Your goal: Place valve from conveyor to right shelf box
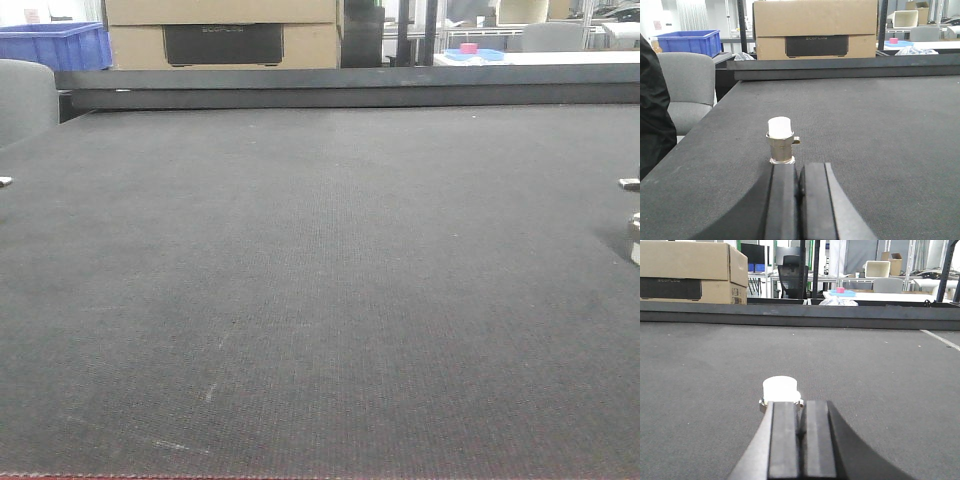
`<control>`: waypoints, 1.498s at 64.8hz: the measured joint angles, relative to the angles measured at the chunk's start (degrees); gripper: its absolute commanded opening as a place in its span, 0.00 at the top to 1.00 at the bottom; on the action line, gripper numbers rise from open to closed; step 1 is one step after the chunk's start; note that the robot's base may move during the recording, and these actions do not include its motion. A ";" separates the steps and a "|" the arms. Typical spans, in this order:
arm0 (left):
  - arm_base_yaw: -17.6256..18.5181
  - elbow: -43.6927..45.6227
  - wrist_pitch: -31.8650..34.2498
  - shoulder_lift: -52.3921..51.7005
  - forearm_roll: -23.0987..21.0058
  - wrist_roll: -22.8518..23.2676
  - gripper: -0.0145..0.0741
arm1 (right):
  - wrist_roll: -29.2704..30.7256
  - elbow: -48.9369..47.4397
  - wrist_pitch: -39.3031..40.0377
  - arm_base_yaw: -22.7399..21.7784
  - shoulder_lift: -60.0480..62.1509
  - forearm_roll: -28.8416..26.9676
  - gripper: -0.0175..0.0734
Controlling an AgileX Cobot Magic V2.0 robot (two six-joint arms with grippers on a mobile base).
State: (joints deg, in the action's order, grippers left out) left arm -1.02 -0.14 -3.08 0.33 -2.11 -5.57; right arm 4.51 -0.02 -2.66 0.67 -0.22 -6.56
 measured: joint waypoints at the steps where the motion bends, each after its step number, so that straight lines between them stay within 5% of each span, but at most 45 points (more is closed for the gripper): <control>1: 0.00 0.00 0.00 0.00 0.00 0.00 0.96 | 0.00 0.00 0.00 0.00 0.00 0.00 0.98; 38: 0.00 1.29 11.56 -0.12 -2.61 0.00 0.96 | 0.00 -0.31 12.24 0.00 0.04 0.00 0.98; 53: 0.00 16.74 0.94 4.66 1.35 0.00 0.96 | 0.00 -11.13 4.37 0.00 0.22 0.00 0.98; 59: 0.00 23.27 -5.52 9.75 2.56 0.00 0.86 | 0.00 -18.89 -3.87 0.00 -1.45 0.00 0.97; 67: 0.00 30.55 -13.56 17.07 3.02 0.00 0.58 | 0.00 -28.67 -12.39 0.00 -7.84 -0.10 0.78; 78: 0.00 35.16 -19.74 25.67 0.93 0.00 0.21 | 0.00 -35.40 -15.81 0.00 -17.93 -0.23 0.34; 84: 0.00 36.14 -20.78 27.99 -2.00 0.00 0.16 | 0.00 -36.04 -16.04 0.00 -22.45 -0.23 0.18; 97: 1.88 39.20 -23.44 30.85 -4.57 0.00 0.16 | 0.00 -38.93 -19.35 0.00 -30.94 -0.23 0.18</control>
State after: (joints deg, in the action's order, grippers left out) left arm 0.87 39.06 -26.51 31.17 -6.68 -5.57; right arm 4.51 -38.95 -22.02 0.67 -31.16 -6.79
